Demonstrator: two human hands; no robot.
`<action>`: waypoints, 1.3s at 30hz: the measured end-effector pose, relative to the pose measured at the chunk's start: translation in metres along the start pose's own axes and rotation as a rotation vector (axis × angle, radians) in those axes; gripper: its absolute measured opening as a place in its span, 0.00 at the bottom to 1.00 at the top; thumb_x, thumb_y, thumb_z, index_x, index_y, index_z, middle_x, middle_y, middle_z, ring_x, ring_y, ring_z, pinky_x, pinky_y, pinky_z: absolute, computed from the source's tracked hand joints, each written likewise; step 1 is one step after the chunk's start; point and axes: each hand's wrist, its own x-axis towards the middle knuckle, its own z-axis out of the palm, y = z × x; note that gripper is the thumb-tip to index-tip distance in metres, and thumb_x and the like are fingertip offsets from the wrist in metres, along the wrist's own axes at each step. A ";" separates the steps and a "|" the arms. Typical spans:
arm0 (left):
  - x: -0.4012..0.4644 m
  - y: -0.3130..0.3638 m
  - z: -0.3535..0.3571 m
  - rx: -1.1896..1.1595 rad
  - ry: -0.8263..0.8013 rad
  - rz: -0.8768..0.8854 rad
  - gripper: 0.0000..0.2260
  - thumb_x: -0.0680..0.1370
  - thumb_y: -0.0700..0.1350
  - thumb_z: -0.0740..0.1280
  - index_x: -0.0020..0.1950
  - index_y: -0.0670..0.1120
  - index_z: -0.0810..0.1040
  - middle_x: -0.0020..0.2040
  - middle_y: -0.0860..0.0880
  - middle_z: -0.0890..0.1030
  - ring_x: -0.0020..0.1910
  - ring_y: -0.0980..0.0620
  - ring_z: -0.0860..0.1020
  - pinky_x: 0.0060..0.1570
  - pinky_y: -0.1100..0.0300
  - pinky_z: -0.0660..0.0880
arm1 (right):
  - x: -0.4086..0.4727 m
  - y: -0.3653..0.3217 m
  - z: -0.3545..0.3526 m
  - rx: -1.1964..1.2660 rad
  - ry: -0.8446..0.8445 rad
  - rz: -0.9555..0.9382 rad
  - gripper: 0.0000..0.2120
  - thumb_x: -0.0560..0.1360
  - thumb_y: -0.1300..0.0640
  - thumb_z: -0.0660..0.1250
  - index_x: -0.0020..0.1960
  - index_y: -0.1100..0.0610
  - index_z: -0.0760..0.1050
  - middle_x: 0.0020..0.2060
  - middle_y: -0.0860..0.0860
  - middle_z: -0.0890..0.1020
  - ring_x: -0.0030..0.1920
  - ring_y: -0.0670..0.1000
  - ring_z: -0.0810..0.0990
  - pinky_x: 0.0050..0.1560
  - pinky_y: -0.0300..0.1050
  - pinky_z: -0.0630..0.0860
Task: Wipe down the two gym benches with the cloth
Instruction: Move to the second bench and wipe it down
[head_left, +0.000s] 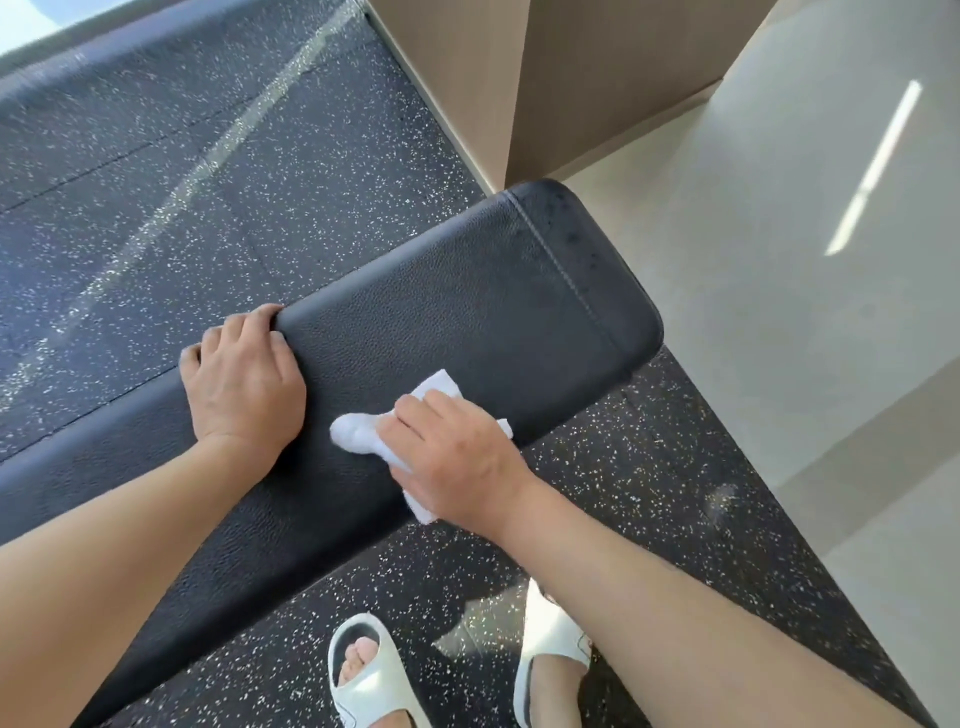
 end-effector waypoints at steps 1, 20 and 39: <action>0.000 0.000 0.000 0.002 0.004 0.006 0.19 0.86 0.48 0.52 0.74 0.49 0.71 0.67 0.42 0.78 0.66 0.36 0.73 0.71 0.36 0.63 | -0.005 0.022 -0.009 -0.029 0.021 0.018 0.03 0.75 0.60 0.68 0.47 0.58 0.80 0.41 0.54 0.78 0.39 0.56 0.74 0.40 0.50 0.73; -0.005 0.037 -0.021 0.032 -0.178 0.121 0.29 0.79 0.49 0.51 0.79 0.43 0.65 0.75 0.37 0.70 0.72 0.33 0.68 0.74 0.36 0.63 | -0.020 0.026 -0.011 0.040 0.050 0.100 0.04 0.74 0.59 0.69 0.47 0.57 0.81 0.41 0.52 0.79 0.40 0.54 0.74 0.44 0.47 0.71; 0.074 0.169 0.033 -0.049 0.007 -0.229 0.23 0.81 0.54 0.48 0.41 0.46 0.78 0.41 0.44 0.78 0.44 0.40 0.73 0.53 0.44 0.67 | -0.003 0.178 -0.060 -0.104 0.141 0.449 0.09 0.80 0.52 0.68 0.46 0.57 0.77 0.40 0.52 0.75 0.40 0.54 0.72 0.35 0.47 0.70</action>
